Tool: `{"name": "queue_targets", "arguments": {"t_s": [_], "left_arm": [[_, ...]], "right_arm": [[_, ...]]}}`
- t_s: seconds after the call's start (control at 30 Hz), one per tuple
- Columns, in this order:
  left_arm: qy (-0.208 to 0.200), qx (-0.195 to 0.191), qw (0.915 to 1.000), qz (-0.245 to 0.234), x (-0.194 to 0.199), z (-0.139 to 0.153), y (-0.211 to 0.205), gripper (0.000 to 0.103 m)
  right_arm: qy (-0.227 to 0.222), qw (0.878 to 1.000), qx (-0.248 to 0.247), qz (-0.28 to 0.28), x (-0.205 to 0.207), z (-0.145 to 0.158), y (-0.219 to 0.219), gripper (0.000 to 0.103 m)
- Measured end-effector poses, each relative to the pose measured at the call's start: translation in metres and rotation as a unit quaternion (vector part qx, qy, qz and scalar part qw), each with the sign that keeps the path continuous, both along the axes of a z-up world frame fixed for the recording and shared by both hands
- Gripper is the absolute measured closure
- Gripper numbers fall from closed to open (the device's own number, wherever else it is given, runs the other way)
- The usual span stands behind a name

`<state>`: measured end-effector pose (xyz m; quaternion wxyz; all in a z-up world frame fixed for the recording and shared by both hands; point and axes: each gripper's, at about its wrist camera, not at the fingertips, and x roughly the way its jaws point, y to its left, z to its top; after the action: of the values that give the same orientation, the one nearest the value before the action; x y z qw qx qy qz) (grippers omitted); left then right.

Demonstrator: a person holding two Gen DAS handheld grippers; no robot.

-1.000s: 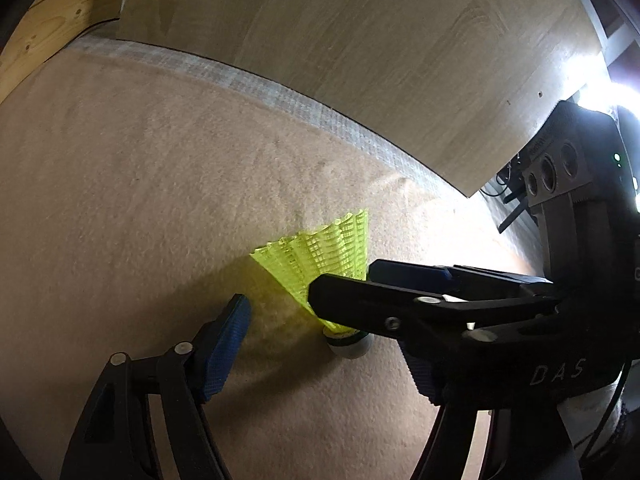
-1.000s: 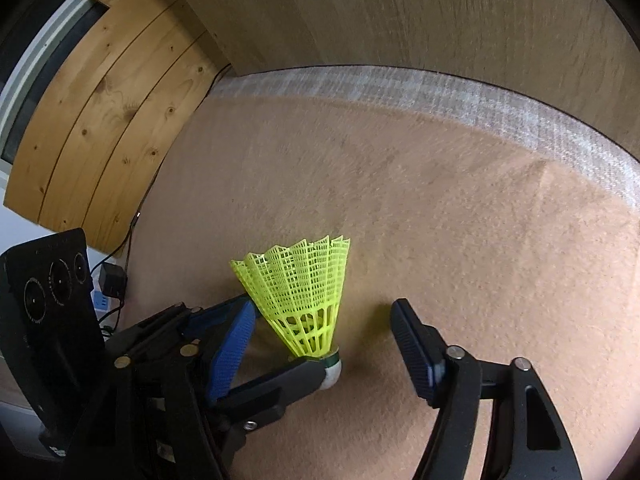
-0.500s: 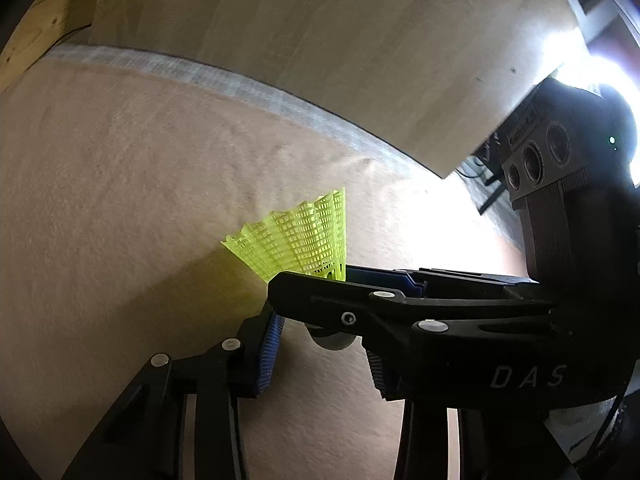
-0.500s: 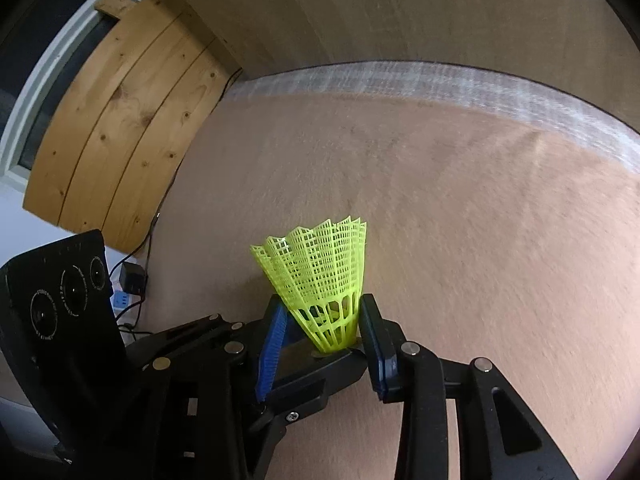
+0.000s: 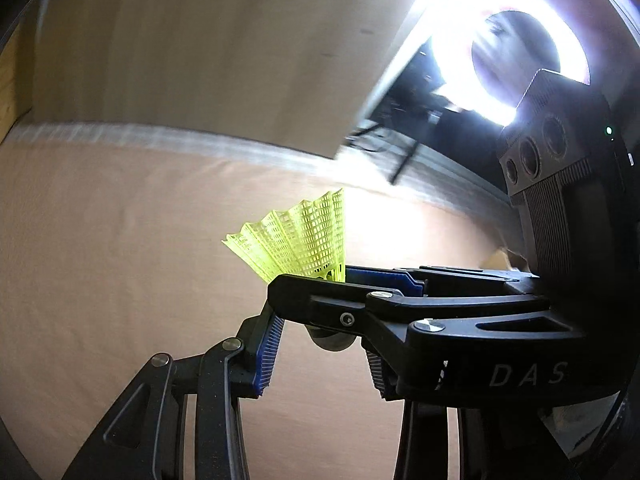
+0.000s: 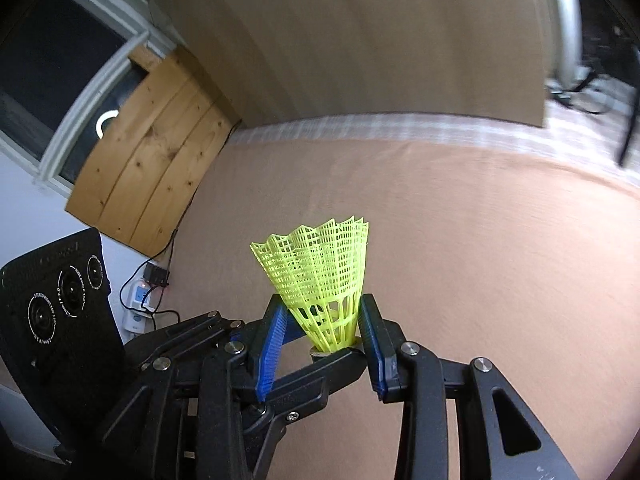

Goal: Organize objects
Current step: 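Carry the shuttlecock with the right tool into the box and release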

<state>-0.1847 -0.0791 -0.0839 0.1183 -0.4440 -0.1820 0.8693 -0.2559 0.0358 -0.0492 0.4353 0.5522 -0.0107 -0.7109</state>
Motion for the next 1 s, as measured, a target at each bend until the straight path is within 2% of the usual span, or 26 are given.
{"name": "queue_targets", "arguments": {"t_s": [0.2,0.47,0.73,1.0], "left_arm": [[0.026,-0.015,0.9982,-0.052,0.016,0.031,0.076,0.062],[0.043,-0.020,0.9912,-0.124,0.028,0.052,0.174,0.062],[0.048,-0.016,0.9797,-0.194,0.035,0.057,0.267,0.062],[0.041,-0.018,0.9654,-0.257,0.043,0.050,0.352,0.063]], "right_arm": [[0.024,0.999,-0.015,-0.042,0.014,0.026,0.078,0.069],[0.048,0.993,-0.018,-0.111,0.032,0.042,0.179,0.069],[0.061,0.983,-0.007,-0.172,0.039,0.047,0.265,0.069],[0.060,0.973,0.000,-0.224,0.047,0.038,0.343,0.069]]}}
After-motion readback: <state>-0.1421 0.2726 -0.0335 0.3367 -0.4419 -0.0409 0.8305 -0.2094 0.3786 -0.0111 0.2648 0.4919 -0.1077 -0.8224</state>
